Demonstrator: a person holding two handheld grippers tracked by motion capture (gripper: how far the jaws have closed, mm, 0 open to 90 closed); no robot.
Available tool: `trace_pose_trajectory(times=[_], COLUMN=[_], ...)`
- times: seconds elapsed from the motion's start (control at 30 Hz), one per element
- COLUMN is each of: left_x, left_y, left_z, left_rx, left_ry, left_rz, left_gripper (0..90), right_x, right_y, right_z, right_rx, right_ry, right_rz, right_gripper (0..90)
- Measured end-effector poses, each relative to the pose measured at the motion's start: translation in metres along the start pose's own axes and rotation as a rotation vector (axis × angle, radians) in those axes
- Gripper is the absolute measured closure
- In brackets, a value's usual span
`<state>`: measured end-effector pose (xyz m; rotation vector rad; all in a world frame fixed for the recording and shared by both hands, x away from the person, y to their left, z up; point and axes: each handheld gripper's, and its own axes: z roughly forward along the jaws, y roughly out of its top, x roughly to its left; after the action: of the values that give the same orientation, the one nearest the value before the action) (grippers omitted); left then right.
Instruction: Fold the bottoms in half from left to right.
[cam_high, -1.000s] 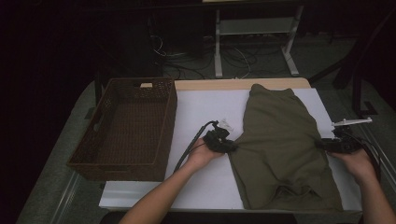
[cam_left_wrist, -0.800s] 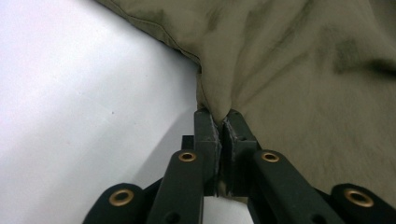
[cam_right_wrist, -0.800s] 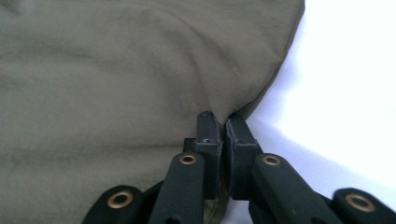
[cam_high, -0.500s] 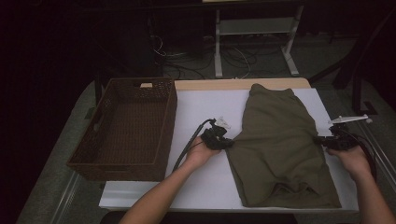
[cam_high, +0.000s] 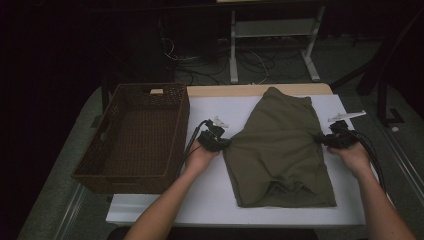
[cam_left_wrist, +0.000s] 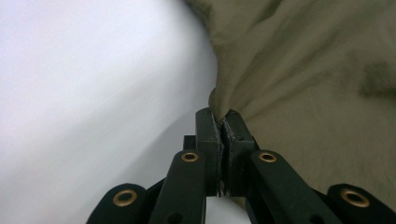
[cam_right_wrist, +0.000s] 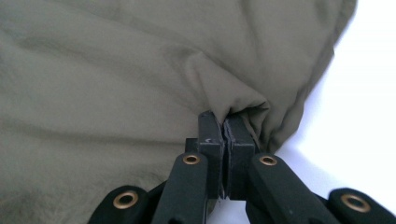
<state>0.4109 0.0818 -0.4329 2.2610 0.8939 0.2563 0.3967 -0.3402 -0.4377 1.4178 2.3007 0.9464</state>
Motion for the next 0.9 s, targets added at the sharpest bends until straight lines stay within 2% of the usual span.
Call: trace_pose_trajectory(times=[0.17,0.23,0.33,0.5,0.6,0.7,0.8,0.9], left_x=[0.015,0.017,0.017,0.017,0.018,0.015,0.008,-0.003], left_y=[-0.007,-0.008,-0.008,-0.010,-0.010,-0.008,-0.004,0.000], left_z=[-0.006,-0.005,-0.003,-0.001,-0.002,-0.008,-0.017,-0.028], left_rx=[0.034,0.044,0.050,0.033,0.027,-0.009,-0.053,-0.090], left_ry=[0.072,0.092,0.104,0.121,0.123,0.124,0.120,0.094], left_rz=[-0.066,-0.082,-0.078,-0.086,-0.109,-0.117,-0.106,-0.082], left_gripper=[86.9,86.9,86.7,83.7,75.6,65.5,56.8,53.7], right_x=[0.010,0.014,0.018,0.015,0.017,0.019,0.022,0.024], right_y=[0.014,0.019,0.025,0.023,0.022,0.022,0.022,0.021], right_z=[0.015,0.021,0.029,0.028,0.027,0.023,0.013,0.003], right_rx=[-0.004,-0.004,0.007,-0.003,-0.004,-0.012,-0.038,-0.062], right_ry=[0.037,0.034,0.010,0.029,0.028,0.043,0.048,0.062], right_rz=[-0.034,-0.048,-0.062,-0.035,-0.041,-0.043,-0.040,-0.027], right_gripper=[87.0,87.0,87.0,86.0,79.3,68.6,57.9,55.0])
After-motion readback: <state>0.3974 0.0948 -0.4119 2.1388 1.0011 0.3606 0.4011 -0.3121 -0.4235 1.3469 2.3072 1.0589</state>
